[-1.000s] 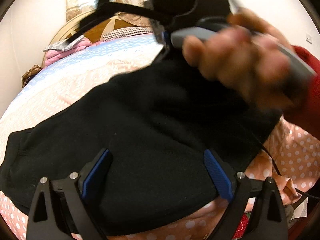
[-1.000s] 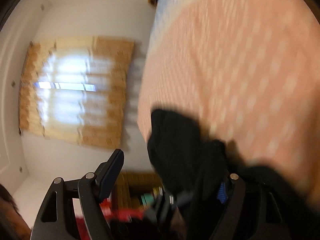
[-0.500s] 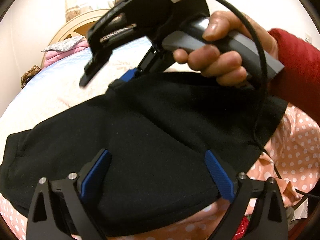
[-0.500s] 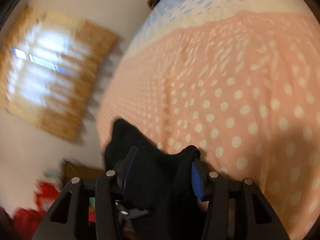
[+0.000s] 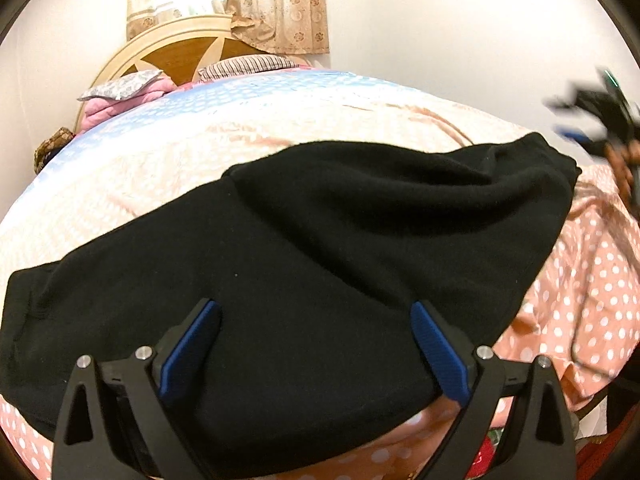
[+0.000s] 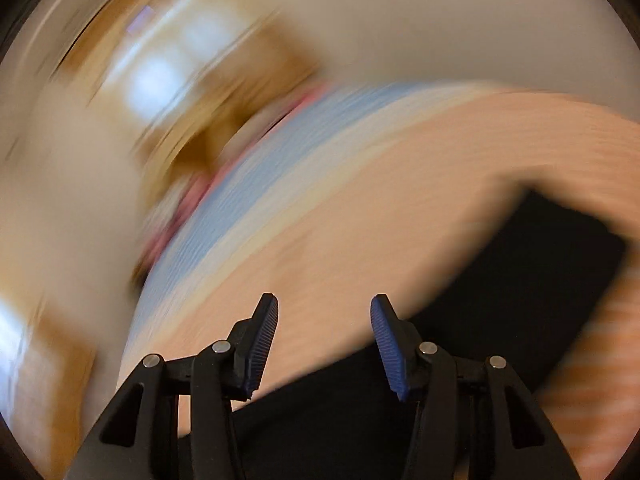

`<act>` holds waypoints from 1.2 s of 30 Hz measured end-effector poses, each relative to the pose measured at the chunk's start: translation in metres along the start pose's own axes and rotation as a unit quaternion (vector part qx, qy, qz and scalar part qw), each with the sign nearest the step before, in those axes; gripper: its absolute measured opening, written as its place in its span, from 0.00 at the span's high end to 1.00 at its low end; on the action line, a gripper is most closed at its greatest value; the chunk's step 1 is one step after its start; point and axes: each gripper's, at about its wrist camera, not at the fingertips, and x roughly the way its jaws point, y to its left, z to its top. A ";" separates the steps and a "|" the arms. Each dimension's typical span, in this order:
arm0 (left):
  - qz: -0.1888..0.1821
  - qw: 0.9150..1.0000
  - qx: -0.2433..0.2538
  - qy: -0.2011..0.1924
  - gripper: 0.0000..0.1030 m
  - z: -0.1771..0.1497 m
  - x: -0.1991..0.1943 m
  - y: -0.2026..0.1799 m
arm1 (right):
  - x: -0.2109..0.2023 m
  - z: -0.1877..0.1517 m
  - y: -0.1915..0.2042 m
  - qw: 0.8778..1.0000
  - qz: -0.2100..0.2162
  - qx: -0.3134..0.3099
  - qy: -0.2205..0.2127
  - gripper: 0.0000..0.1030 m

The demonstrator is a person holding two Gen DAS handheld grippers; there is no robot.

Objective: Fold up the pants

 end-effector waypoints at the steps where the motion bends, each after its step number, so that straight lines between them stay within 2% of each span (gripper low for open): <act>1: 0.002 1.000 -0.004 0.001 0.04 0.001 0.001 0.000 | -0.020 0.006 -0.031 0.998 -0.038 0.028 -0.028 0.51; 3: 0.005 1.000 -0.010 0.001 0.04 0.001 0.003 0.000 | -0.042 0.012 -0.070 0.993 -0.088 0.053 -0.052 0.51; 5: 0.006 1.000 -0.017 0.003 0.04 0.002 0.003 0.000 | -0.051 0.014 -0.104 0.988 -0.126 0.078 -0.047 0.51; 8: 0.010 1.000 -0.023 0.006 0.04 0.002 0.001 -0.004 | -0.046 0.018 -0.124 0.988 -0.122 0.093 -0.031 0.51; 10: 0.017 1.000 -0.022 0.005 0.04 0.001 -0.002 -0.005 | -0.035 0.025 -0.123 0.989 -0.116 0.090 -0.021 0.51; 14: 0.025 0.999 -0.037 0.003 0.04 0.002 -0.003 0.000 | -0.015 0.036 -0.101 0.982 -0.180 0.060 -0.001 0.51; 18: 0.034 0.999 -0.040 0.004 0.04 0.003 -0.002 0.004 | -0.004 0.036 -0.088 0.979 -0.202 0.017 0.017 0.48; 19: 0.041 0.998 -0.039 0.002 0.04 0.004 -0.003 0.005 | 0.001 0.035 -0.085 0.980 -0.198 0.001 0.031 0.58; 20: 0.048 0.998 -0.041 -0.004 0.04 0.006 -0.005 0.008 | 0.008 0.033 -0.081 0.979 -0.198 -0.019 0.052 0.92; 21: 0.055 0.998 -0.042 -0.009 0.04 0.007 -0.007 0.013 | 0.015 0.030 -0.077 0.978 -0.196 -0.028 0.072 0.91; 22: 0.065 0.997 -0.043 -0.015 0.04 0.010 -0.009 0.017 | 0.017 0.030 -0.076 0.977 -0.198 -0.040 0.071 0.91; 25: 0.101 0.993 -0.063 -0.021 0.04 0.017 -0.010 0.041 | -0.007 0.036 -0.068 0.970 -0.230 -0.081 0.018 0.91; 27: 0.113 0.990 -0.087 -0.004 0.04 0.018 -0.002 0.056 | -0.020 0.044 -0.076 0.966 -0.248 -0.067 -0.003 0.91; 29: 0.122 0.984 -0.125 0.029 0.04 0.012 0.011 0.077 | -0.016 0.041 -0.092 0.958 -0.279 -0.060 0.012 0.91; 30: 0.115 0.982 -0.142 0.037 0.03 0.009 0.014 0.085 | -0.014 0.039 -0.099 0.958 -0.280 -0.055 0.011 0.91; 31: 0.103 0.982 -0.152 0.031 0.03 0.007 0.013 0.089 | -0.013 0.037 -0.099 0.956 -0.286 -0.063 0.006 0.89; 33: 0.114 0.984 -0.133 0.034 0.03 0.010 0.012 0.087 | -0.013 0.034 -0.091 0.950 -0.299 -0.089 0.010 0.81; 35: 0.127 0.985 -0.117 0.029 0.03 0.012 0.007 0.087 | -0.014 0.033 -0.086 0.942 -0.319 -0.103 0.024 0.65; 36: 0.132 0.984 -0.117 0.024 0.03 0.014 0.004 0.088 | -0.025 0.034 -0.084 0.936 -0.339 -0.096 0.009 0.65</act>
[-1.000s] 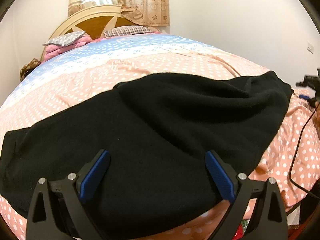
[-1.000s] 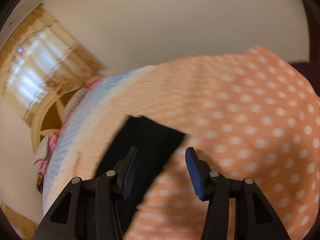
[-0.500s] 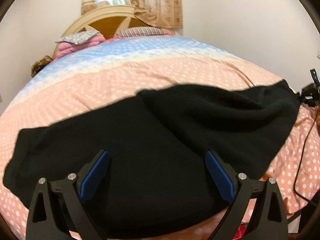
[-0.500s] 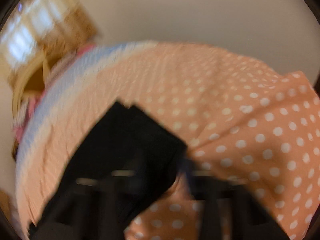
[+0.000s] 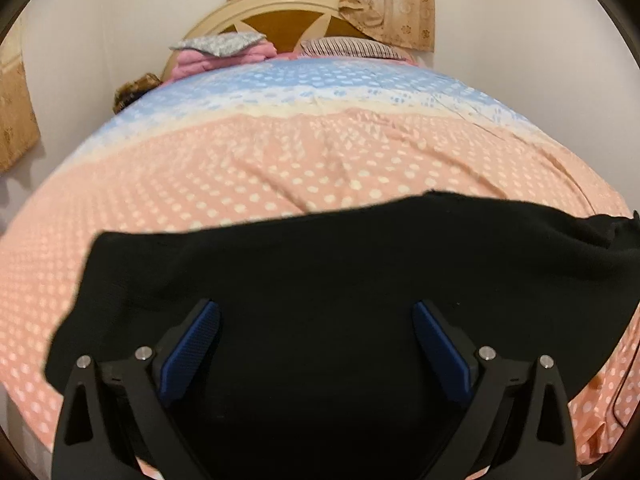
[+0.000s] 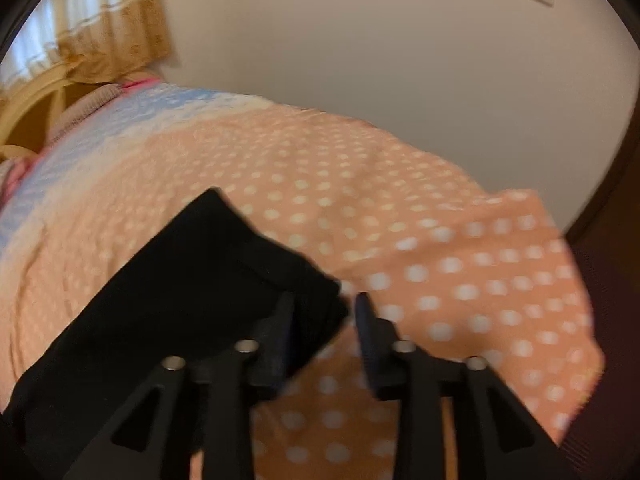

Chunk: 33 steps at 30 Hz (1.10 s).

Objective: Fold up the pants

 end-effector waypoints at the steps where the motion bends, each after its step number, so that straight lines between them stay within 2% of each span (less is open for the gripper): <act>1: 0.002 1.000 -0.002 -0.006 0.03 0.001 -0.003 0.004 | -0.020 -0.001 -0.010 0.998 -0.030 0.032 -0.039 0.65; 3: 0.009 1.000 -0.010 -0.020 0.03 0.007 -0.010 0.010 | -0.057 -0.004 -0.015 0.989 -0.062 0.069 -0.116 0.63; 4: 0.013 0.999 -0.015 -0.027 0.03 0.009 -0.012 0.015 | -0.075 -0.005 -0.009 0.987 -0.042 0.061 -0.144 0.59; 6: 0.029 0.999 -0.025 -0.039 0.03 0.012 -0.014 0.025 | -0.088 -0.008 0.016 0.988 0.076 0.009 -0.135 0.57; 7: 0.039 0.998 -0.030 -0.040 0.03 0.013 -0.014 0.028 | -0.089 -0.013 0.045 0.979 0.175 -0.049 -0.097 0.57; 8: 0.048 0.998 -0.035 -0.038 0.03 0.013 -0.011 0.032 | -0.089 -0.017 0.064 0.969 0.220 -0.084 -0.074 0.57; 9: 0.054 0.997 -0.039 -0.034 0.03 0.012 -0.010 0.037 | -0.090 -0.026 0.092 0.953 0.268 -0.135 -0.048 0.57; 10: 0.061 0.997 -0.044 -0.030 0.03 0.010 -0.009 0.042 | -0.095 -0.039 0.123 0.933 0.307 -0.188 -0.030 0.57; 12: 0.080 0.995 -0.050 -0.023 0.03 0.006 -0.008 0.050 | -0.105 -0.055 0.163 0.901 0.352 -0.254 -0.014 0.57; 14: 0.107 0.993 -0.047 -0.018 0.03 0.000 -0.007 0.059 | -0.115 -0.068 0.195 0.873 0.379 -0.308 -0.005 0.57; 15: 0.120 0.992 -0.046 -0.017 0.03 -0.002 -0.007 0.064 | -0.118 -0.074 0.213 0.855 0.385 -0.347 0.001 0.57; 17: 0.139 0.989 -0.058 -0.011 0.03 -0.008 -0.007 0.077 | -0.120 -0.087 0.232 0.834 0.376 -0.405 0.005 0.57; 18: 0.143 0.987 -0.072 -0.005 0.03 -0.011 -0.006 0.086 | -0.121 -0.095 0.241 0.819 0.370 -0.439 0.009 0.57; 20: 0.140 0.985 -0.096 0.016 0.03 -0.019 -0.002 0.099 | -0.122 -0.115 0.255 0.781 0.371 -0.502 0.021 0.57; 22: 0.134 0.983 -0.119 0.035 0.03 -0.026 0.006 0.107 | -0.121 -0.128 0.262 0.766 0.356 -0.536 0.018 0.57; 23: 0.128 0.982 -0.132 0.031 0.03 -0.028 0.006 0.110 | -0.117 -0.132 0.266 0.763 0.344 -0.547 0.010 0.59; 24: 0.125 0.982 -0.140 0.031 0.03 -0.029 0.007 0.112 | -0.111 -0.130 0.271 0.768 0.333 -0.547 0.005 0.63; 26: 0.126 0.982 -0.134 0.032 0.03 -0.028 0.008 0.111 | -0.101 -0.116 0.279 0.791 0.345 -0.504 0.015 0.73; 27: 0.128 0.983 -0.130 0.032 0.03 -0.028 0.008 0.111 | -0.095 -0.107 0.281 0.808 0.351 -0.472 0.020 0.73; 29: 0.129 0.983 -0.124 0.031 0.03 -0.027 0.008 0.112 | -0.085 -0.101 0.285 0.830 0.349 -0.435 0.017 0.73; 31: 0.131 0.983 -0.121 0.030 0.03 -0.027 0.006 0.112 | -0.075 -0.091 0.279 0.860 0.307 -0.409 0.004 0.73; 33: 0.132 0.984 -0.119 0.026 0.03 -0.028 0.002 0.115 | -0.072 -0.077 0.261 0.878 0.336 -0.341 0.022 0.73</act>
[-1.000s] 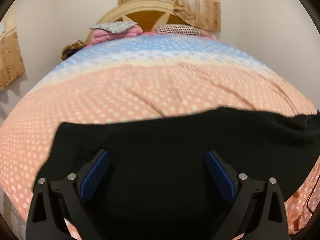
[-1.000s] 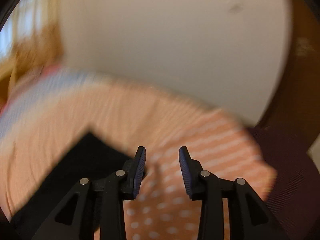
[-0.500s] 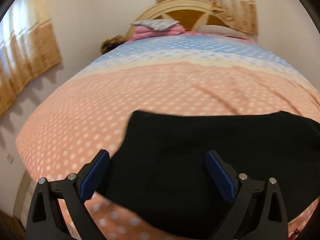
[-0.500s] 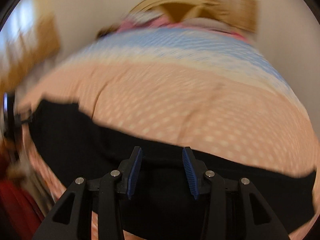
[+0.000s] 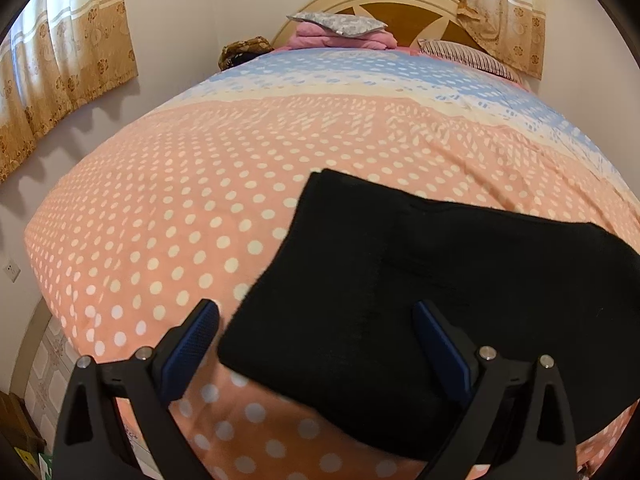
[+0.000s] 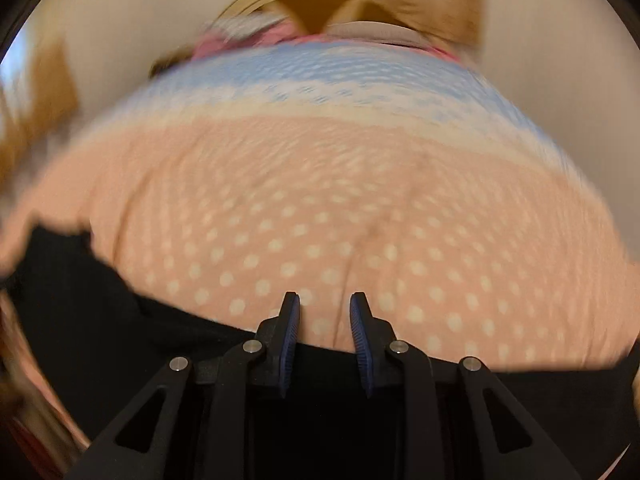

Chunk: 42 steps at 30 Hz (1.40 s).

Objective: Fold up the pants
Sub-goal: 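Lift the folded pants with the left gripper while the right gripper grasps the other end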

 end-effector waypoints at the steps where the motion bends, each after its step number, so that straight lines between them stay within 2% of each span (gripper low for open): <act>1: 0.004 1.000 0.003 -0.004 0.03 0.000 -0.001 0.001 | -0.012 -0.003 -0.005 0.999 0.030 0.025 -0.014 0.73; 3: 0.013 1.000 0.014 -0.010 0.03 -0.002 -0.007 0.001 | -0.030 -0.009 0.005 0.997 0.068 0.014 -0.035 0.73; 4: 0.017 1.000 0.019 -0.012 0.02 -0.003 -0.007 0.000 | -0.037 -0.016 0.018 0.994 0.100 -0.010 -0.038 0.73; 5: 0.022 0.999 0.022 -0.014 0.02 -0.005 -0.007 -0.002 | -0.036 -0.020 0.030 0.992 0.122 -0.022 -0.034 0.73; 6: 0.027 0.999 0.022 -0.016 0.02 -0.006 -0.007 -0.003 | -0.030 -0.026 0.046 0.985 0.163 -0.045 -0.014 0.73; 7: 0.030 0.999 0.020 -0.017 0.02 -0.007 -0.006 -0.004 | -0.022 -0.029 0.057 0.983 0.174 -0.057 0.002 0.73; 9: 0.033 0.999 0.020 -0.014 0.02 -0.008 -0.007 -0.005 | 0.008 -0.025 0.071 0.985 0.156 -0.062 0.038 0.73; 13: 0.027 0.999 0.030 -0.004 0.02 -0.006 -0.009 0.000 | 0.035 0.005 0.053 0.982 0.186 0.037 0.025 0.73; 15: 0.038 0.998 0.041 -0.015 0.02 -0.008 -0.015 0.004 | 0.030 0.011 0.052 0.984 0.169 0.059 0.009 0.73; 16: 0.041 0.998 0.045 -0.023 0.02 -0.009 -0.018 0.005 | 0.017 0.011 0.051 0.989 0.135 0.066 -0.013 0.73; 17: 0.042 0.997 0.048 -0.033 0.02 -0.010 -0.021 0.008 | 0.002 0.008 0.053 0.990 0.118 0.061 -0.038 0.73; 20: 0.033 0.997 0.049 -0.052 0.03 -0.008 -0.026 0.011 | -0.030 -0.005 0.072 0.988 0.145 0.010 -0.056 0.73; 22: 0.031 0.997 0.044 -0.055 0.03 -0.007 -0.024 0.011 | -0.037 -0.029 0.102 0.987 0.149 -0.048 -0.034 0.72; 24: 0.029 0.998 0.042 -0.045 0.03 -0.006 -0.021 0.014 | -0.025 -0.062 0.130 0.984 0.156 -0.080 0.023 0.71; 25: 0.027 0.998 0.042 -0.046 0.03 -0.005 -0.022 0.017 | -0.024 -0.080 0.146 0.982 0.151 -0.107 0.033 0.65; 26: 0.025 0.998 0.041 -0.049 0.03 -0.004 -0.023 0.021 | -0.037 -0.092 0.162 0.980 0.127 -0.156 -0.002 0.52; 27: 0.022 0.998 0.038 -0.051 0.03 -0.002 -0.025 0.025 | -0.043 -0.099 0.170 0.975 0.128 -0.182 0.000 0.51; 28: 0.016 0.998 0.033 -0.053 0.03 0.000 -0.027 0.030 | -0.047 -0.103 0.182 0.967 0.141 -0.210 0.023 0.51; 30: 0.010 0.998 0.022 -0.065 0.03 0.005 -0.033 0.037 | -0.054 -0.101 0.189 0.964 0.162 -0.211 0.023 0.51; 31: 0.021 0.997 0.021 -0.076 0.03 0.008 -0.037 0.040 | -0.060 -0.096 0.189 0.962 0.184 -0.199 0.014 0.51; 33: 0.035 0.995 0.024 -0.094 0.03 0.014 -0.045 0.045 | -0.065 -0.075 0.184 0.963 0.225 -0.148 -0.010 0.51; 35: 0.039 0.994 0.013 -0.099 0.03 0.020 -0.049 0.056 | -0.056 -0.066 0.186 0.966 0.238 -0.101 -0.026 0.51; 37: 0.041 0.994 0.001 -0.099 0.03 0.022 -0.051 0.066 | -0.033 -0.065 0.194 0.965 0.254 -0.067 -0.012 0.51; 40: 0.041 0.995 -0.006 -0.095 0.03 0.020 -0.051 0.077 | -0.001 -0.090 0.238 0.957 0.261 -0.116 0.058 0.49; 41: 0.033 0.995 -0.005 -0.093 0.03 0.019 -0.051 0.079 | -0.011 -0.099 0.248 0.959 0.242 -0.145 0.027 0.49; 42: 0.025 0.996 -0.002 -0.091 0.03 0.017 -0.051 0.080 | -0.017 -0.102 0.258 0.952 0.252 -0.169 0.028 0.51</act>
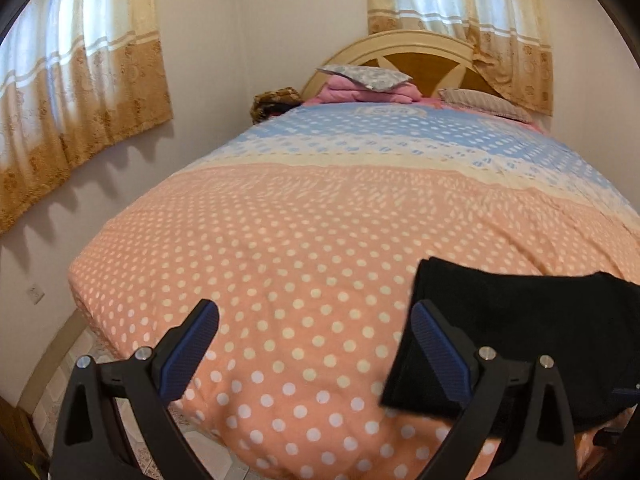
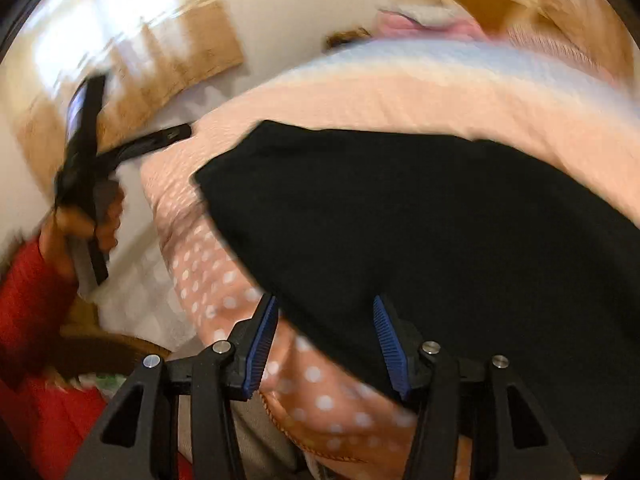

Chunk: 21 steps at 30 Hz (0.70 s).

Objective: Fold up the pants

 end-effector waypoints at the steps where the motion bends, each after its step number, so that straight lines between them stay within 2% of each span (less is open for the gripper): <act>1: -0.010 1.000 0.003 0.004 0.03 -0.001 0.002 0.000 | -0.003 0.000 0.004 1.000 0.005 -0.002 -0.004 0.52; 2: -0.027 1.000 0.005 0.011 0.04 -0.002 0.003 -0.002 | -0.006 0.001 0.006 1.000 0.005 -0.005 -0.013 0.56; 5: -0.086 0.996 -0.006 0.039 0.13 -0.008 0.005 -0.006 | -0.010 0.007 0.006 0.999 -0.022 -0.029 -0.024 0.57; 6: -0.106 0.993 -0.007 0.051 0.24 -0.010 0.006 -0.010 | -0.007 0.007 0.007 0.999 -0.023 -0.036 -0.022 0.57; 7: -0.123 0.990 -0.006 0.064 0.34 -0.012 0.007 -0.013 | 0.004 0.016 0.005 0.999 -0.020 -0.039 -0.019 0.61; 8: -0.139 0.987 -0.005 0.076 0.37 -0.014 0.007 -0.017 | 0.010 0.018 0.008 0.999 -0.013 -0.042 -0.013 0.69; 10: -0.166 0.982 -0.009 0.094 0.38 -0.020 0.006 -0.023 | 0.022 0.020 0.018 0.998 -0.015 -0.060 -0.004 0.71; 12: -0.188 0.976 -0.007 0.107 0.38 -0.026 0.002 -0.030 | 0.033 0.025 0.029 0.995 -0.036 -0.090 -0.001 0.71; 13: -0.194 0.975 -0.003 0.108 0.38 -0.028 -0.002 -0.032 | 0.040 0.026 0.033 0.993 -0.051 -0.105 0.000 0.74; 14: -0.201 0.974 0.001 0.108 0.38 -0.031 -0.005 -0.033 | 0.043 0.026 0.033 0.992 -0.062 -0.112 0.000 0.88; 15: -0.210 0.971 0.002 0.110 0.38 -0.033 -0.008 -0.034 | 0.046 0.028 0.033 0.992 -0.065 -0.112 -0.001 0.95; 18: -0.240 0.963 -0.006 0.124 0.38 -0.039 -0.009 -0.037 | 0.045 0.035 0.027 0.996 -0.037 -0.083 -0.005 0.97; 21: -0.217 0.969 -0.009 0.120 0.38 -0.038 -0.005 -0.041 | 0.039 0.038 0.025 0.998 -0.004 -0.060 -0.012 0.97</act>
